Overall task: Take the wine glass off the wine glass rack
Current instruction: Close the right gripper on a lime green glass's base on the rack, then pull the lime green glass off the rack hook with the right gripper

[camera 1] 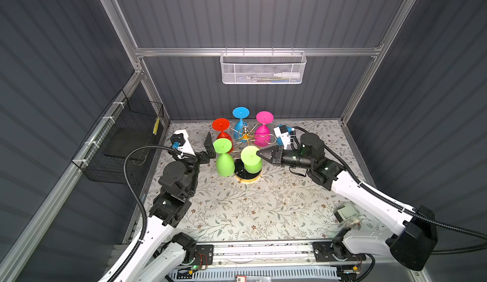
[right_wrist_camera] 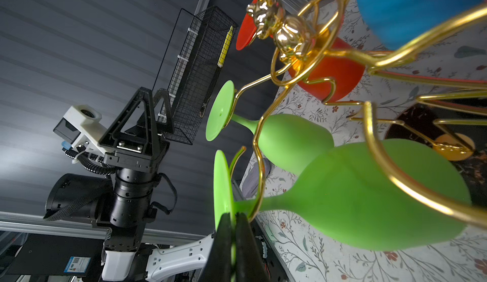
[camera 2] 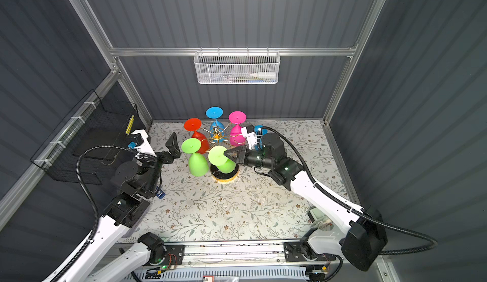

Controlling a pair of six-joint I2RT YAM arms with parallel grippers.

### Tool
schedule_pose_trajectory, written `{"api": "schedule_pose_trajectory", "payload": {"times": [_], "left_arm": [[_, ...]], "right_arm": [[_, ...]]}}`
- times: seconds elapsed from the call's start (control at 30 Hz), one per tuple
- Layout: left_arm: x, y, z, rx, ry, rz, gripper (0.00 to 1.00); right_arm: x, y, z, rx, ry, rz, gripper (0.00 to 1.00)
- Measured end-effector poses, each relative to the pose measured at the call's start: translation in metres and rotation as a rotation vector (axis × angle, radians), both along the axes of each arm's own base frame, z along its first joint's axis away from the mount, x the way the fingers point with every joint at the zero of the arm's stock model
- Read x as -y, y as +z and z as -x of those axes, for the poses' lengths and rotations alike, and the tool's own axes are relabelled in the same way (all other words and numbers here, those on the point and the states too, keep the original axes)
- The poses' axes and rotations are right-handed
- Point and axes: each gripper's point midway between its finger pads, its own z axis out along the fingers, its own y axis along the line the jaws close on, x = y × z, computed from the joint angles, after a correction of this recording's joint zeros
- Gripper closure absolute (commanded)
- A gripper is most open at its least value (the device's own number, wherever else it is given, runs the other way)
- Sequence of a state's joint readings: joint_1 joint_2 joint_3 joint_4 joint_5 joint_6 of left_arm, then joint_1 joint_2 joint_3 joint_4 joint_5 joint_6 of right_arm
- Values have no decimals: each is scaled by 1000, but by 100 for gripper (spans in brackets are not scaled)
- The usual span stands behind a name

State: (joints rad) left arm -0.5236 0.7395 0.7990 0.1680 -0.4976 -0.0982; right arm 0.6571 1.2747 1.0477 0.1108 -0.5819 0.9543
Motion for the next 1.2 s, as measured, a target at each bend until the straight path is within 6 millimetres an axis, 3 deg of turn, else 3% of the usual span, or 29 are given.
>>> {"api": "schedule_pose_trajectory", "payload": {"times": [0.3,0.7,1.2], "left_arm": [[-2,3,3,9,0,5,0],[-2,2,3,7,0,4,1],[-2,2,3,7,0,4,1]], "right_arm": [[-1,21,3,-15,12,-32,100],[-4,32,-1,-36,11,-50,100],[-11,23,-15,-69,-2,-29,100]]}}
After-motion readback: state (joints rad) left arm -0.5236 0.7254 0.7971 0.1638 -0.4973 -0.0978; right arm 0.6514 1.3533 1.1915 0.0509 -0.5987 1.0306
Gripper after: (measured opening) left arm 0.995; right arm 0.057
